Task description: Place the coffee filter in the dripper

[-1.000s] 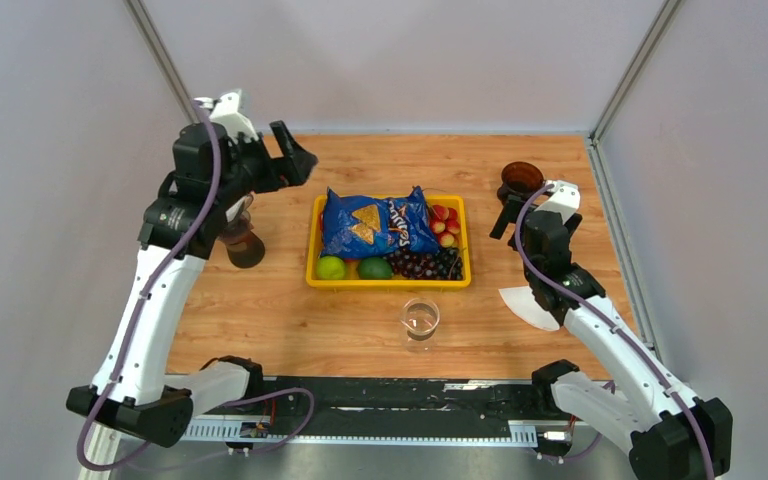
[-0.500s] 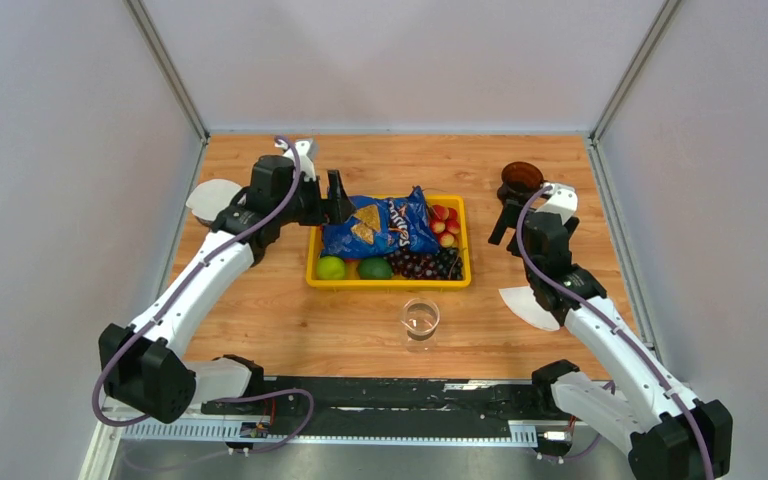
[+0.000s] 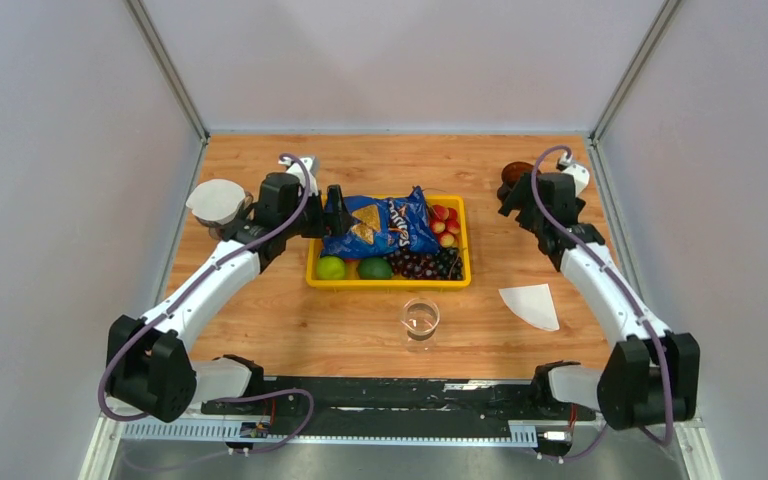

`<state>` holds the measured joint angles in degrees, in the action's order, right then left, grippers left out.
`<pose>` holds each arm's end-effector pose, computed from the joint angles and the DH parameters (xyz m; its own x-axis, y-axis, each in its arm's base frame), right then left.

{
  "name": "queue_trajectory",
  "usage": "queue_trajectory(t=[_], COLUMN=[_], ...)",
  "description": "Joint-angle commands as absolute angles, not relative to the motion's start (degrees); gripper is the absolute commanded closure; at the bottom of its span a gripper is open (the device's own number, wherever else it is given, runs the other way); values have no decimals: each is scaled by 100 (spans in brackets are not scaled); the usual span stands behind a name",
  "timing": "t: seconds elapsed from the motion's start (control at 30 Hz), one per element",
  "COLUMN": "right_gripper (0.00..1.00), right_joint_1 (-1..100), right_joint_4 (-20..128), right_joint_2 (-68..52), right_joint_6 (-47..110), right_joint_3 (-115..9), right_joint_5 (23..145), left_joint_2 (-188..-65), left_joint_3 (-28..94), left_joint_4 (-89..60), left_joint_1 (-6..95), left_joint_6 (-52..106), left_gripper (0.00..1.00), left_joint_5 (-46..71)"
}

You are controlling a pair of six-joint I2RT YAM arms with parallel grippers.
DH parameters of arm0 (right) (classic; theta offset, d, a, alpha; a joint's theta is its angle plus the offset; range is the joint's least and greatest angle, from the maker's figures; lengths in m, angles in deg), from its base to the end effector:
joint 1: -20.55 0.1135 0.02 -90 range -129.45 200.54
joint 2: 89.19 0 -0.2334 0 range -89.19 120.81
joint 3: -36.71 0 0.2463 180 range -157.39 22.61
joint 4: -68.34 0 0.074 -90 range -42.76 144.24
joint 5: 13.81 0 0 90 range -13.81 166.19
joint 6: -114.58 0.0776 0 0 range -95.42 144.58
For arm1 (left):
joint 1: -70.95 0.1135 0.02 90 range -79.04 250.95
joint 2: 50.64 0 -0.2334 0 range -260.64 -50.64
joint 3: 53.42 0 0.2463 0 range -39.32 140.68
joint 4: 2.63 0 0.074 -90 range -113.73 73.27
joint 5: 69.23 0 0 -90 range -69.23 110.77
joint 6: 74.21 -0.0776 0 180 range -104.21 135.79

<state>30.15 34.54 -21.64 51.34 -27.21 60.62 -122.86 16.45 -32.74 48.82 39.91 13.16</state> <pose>0.2941 0.0286 0.2232 -0.5128 0.3532 -0.7825 0.3140 0.9255 0.2119 0.2946 -0.1309 0.2447 -0.6486 -0.1735 -0.7411 0.2321 0.8822 -0.4097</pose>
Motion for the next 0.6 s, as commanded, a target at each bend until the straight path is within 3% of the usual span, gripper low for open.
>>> queue_trajectory(t=[0.0, 0.23, 0.33, 0.57], right_gripper=[0, 5, 12, 20], right_joint_1=[2542, 2117, 2116, 2117], right_joint_4=[3532, 3509, 3469, 3298], right_joint_2=[-1280, 564, 1263, 2085], right_joint_6=[5655, 5706, 5572, 5655], right_joint_3=[-3599, -5055, -5716, -6436], right_joint_5=[6478, 6083, 5873, 5464], left_joint_2=[-12151, -11626, -11535, -11479], left_joint_3=[1317, 865, 810, 805], left_joint_4=[-2725, -2209, -2230, -2321], left_joint_1=[4864, 4869, 4863, 4868], left_joint_6=[3926, 3947, 3950, 3958], left_gripper=[0, 0, 0, 0], left_joint_5=[1127, 1038, 1036, 1220])
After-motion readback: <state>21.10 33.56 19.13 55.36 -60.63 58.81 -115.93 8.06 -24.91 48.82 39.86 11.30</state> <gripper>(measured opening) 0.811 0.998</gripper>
